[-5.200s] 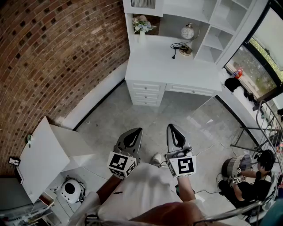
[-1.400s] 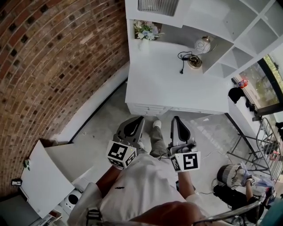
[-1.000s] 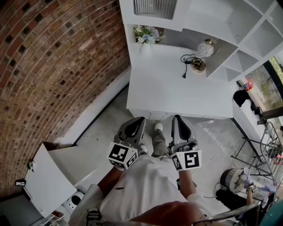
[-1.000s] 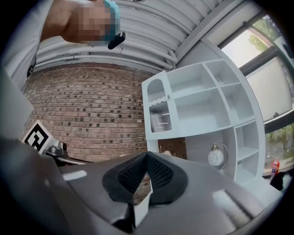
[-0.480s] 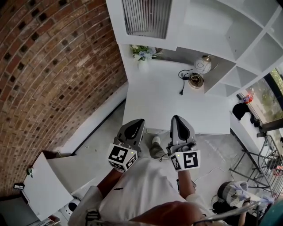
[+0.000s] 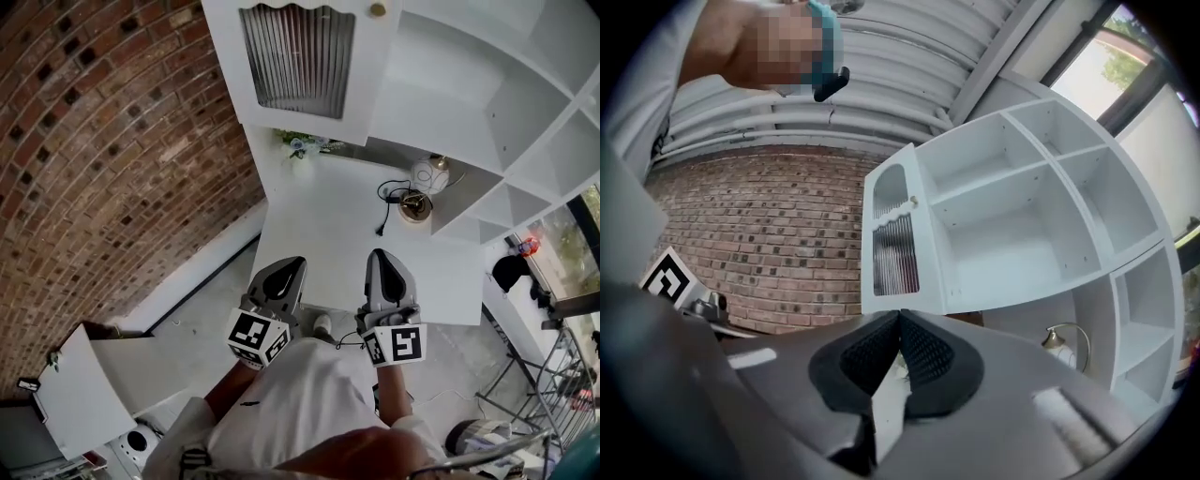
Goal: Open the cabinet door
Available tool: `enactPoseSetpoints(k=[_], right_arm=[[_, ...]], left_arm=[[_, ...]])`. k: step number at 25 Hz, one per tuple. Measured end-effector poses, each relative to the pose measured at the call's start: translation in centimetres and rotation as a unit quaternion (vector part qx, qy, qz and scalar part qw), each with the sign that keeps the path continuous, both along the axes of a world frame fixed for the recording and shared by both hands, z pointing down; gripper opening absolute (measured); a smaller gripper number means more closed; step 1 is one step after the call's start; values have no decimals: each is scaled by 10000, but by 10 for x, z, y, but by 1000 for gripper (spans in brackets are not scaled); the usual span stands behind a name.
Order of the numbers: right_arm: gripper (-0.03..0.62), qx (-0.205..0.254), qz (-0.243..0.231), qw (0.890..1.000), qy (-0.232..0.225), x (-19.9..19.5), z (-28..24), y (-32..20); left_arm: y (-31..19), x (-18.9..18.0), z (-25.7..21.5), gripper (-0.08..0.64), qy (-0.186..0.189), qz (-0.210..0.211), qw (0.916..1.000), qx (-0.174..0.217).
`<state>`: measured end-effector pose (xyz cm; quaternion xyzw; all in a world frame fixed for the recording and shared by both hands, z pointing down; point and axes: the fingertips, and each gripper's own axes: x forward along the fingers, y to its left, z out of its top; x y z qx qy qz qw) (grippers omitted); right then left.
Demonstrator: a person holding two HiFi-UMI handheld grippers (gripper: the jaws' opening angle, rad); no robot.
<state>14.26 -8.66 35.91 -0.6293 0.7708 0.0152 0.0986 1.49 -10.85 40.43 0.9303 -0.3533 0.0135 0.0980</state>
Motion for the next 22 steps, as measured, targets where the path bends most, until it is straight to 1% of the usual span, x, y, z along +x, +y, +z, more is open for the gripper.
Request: enactPoseSetpoints(k=[6,10,13,18,21,22], right_arm=[[12,49,-420,9990,126,23,3,-33],[14,61,-515,9986,117,37,7,-51],[14,79,-531,9985,97,44,6,-58],[15,59,-649,9976,247,38,6,-61],[31,64,-840,9964,104,36,2,-64],[48,87,-888,9960,104,35,0,-66]], left_arm=[[-30,28,5,9,100,-335,9994,51],[-43,40,5,9,145,-526,9985,81],[-46,44,0,9,120,-559,9983,127],[-50,43,-3,9,36,-600,9982,82],[-52,48,-5,9,3,-572,9983,132],[-53,49,-6,9,-13,-568,9983,148]])
